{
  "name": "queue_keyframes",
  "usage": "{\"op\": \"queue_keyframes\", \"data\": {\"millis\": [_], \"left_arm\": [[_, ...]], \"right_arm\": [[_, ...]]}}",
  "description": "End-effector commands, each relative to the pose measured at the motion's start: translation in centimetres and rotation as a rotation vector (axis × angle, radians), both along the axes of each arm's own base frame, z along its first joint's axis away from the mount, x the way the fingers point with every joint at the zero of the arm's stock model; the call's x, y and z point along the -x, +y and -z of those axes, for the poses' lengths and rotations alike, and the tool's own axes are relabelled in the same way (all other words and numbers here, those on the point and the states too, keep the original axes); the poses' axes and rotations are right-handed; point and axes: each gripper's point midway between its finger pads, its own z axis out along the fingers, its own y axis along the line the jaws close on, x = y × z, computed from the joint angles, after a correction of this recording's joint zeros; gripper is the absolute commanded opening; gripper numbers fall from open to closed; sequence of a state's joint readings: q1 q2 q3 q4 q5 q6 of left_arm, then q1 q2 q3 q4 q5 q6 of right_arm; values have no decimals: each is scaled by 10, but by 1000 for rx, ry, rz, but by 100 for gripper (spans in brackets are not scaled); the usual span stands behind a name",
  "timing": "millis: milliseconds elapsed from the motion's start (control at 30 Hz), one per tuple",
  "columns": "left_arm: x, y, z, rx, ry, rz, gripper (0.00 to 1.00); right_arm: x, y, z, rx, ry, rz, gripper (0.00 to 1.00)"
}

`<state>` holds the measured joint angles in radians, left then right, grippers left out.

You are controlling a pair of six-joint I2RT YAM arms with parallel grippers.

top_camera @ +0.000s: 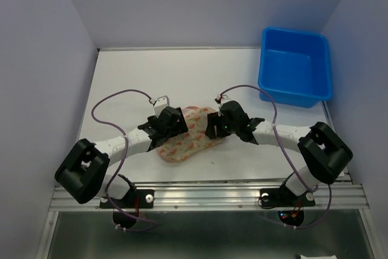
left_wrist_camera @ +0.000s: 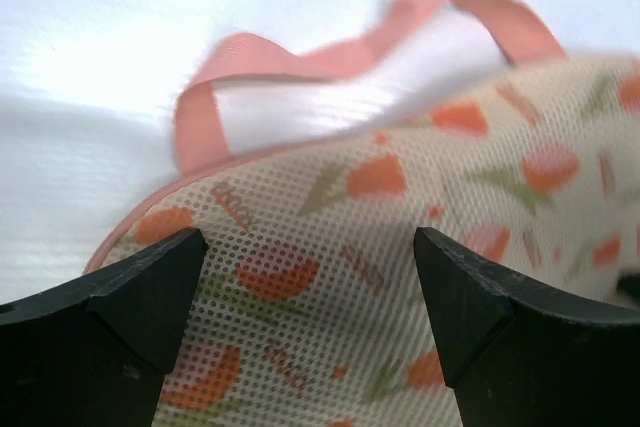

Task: Unzip the laundry bag and remove the bra

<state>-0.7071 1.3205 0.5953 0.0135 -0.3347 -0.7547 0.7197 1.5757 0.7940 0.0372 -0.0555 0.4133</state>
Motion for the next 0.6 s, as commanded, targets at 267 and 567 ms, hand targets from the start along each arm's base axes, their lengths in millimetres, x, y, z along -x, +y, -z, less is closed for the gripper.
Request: {"op": "queue_keyframes", "data": {"millis": [267,567], "left_arm": [[-85,-2,-83,-67,-218,13,99],[1,17,-85,262,-151,-84,99]], "right_arm": [[66,34,-49,-105,-60,-22,73],[56,-11,-121,-118,-246,100,96]]}}
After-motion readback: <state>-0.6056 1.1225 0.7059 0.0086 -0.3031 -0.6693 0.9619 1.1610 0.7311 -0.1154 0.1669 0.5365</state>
